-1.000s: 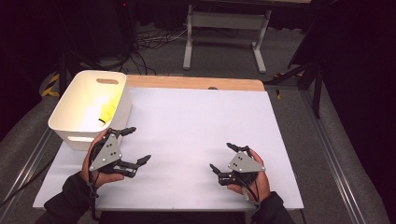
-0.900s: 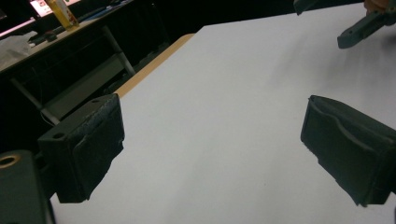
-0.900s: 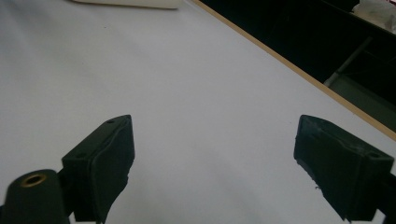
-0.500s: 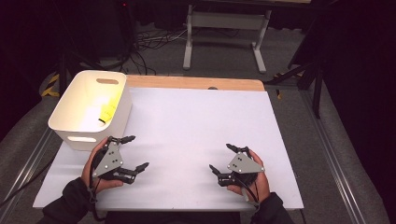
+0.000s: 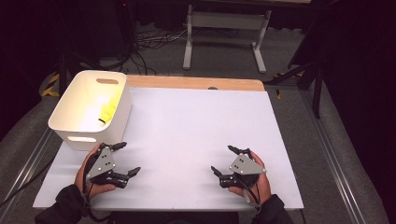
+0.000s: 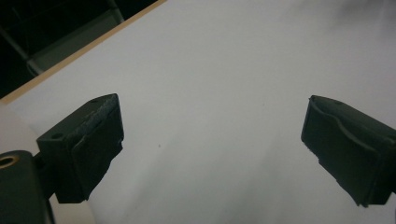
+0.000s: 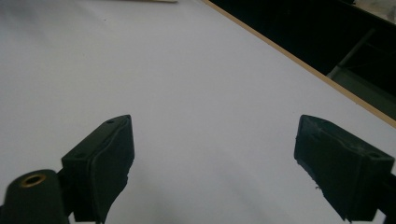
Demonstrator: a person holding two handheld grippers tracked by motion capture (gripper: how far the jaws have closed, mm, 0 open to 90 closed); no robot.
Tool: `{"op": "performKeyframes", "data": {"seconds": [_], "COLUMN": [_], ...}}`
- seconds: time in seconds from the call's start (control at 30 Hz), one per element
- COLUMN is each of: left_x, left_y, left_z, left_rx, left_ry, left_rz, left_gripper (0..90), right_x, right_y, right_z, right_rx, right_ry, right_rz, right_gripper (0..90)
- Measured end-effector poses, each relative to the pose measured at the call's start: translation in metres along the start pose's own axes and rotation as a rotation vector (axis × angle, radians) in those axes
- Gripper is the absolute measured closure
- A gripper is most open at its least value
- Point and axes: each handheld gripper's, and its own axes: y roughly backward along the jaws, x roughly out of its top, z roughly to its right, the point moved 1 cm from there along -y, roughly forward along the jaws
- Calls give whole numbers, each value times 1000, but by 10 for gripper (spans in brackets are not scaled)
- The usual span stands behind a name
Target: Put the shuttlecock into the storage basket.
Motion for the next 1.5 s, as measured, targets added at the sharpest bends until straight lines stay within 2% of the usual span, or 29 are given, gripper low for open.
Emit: {"op": "performKeyframes", "data": {"seconds": [0.1,0.33,0.83,1.37,1.5], "left_x": [-7,-10,-9,-9,-9], "left_y": [5,12,16,12,11], "left_z": [0,0,-2,-1,-1], "left_rx": [-20,-18,6,11,9], "left_ry": [35,58,54,56,52], "left_rz": [-5,10,43,32,21], "left_gripper": [60,38,31,36,36], "right_x": [-2,-2,0,-2,-2], "right_y": [1,3,2,0,2], "right_z": [1,2,-3,-3,1], "right_rx": [0,-3,-2,10,-6], "right_ry": [-6,-20,-14,-11,-17], "right_rz": [0,10,4,3,9], "right_gripper": [128,105,100,97,97]}}
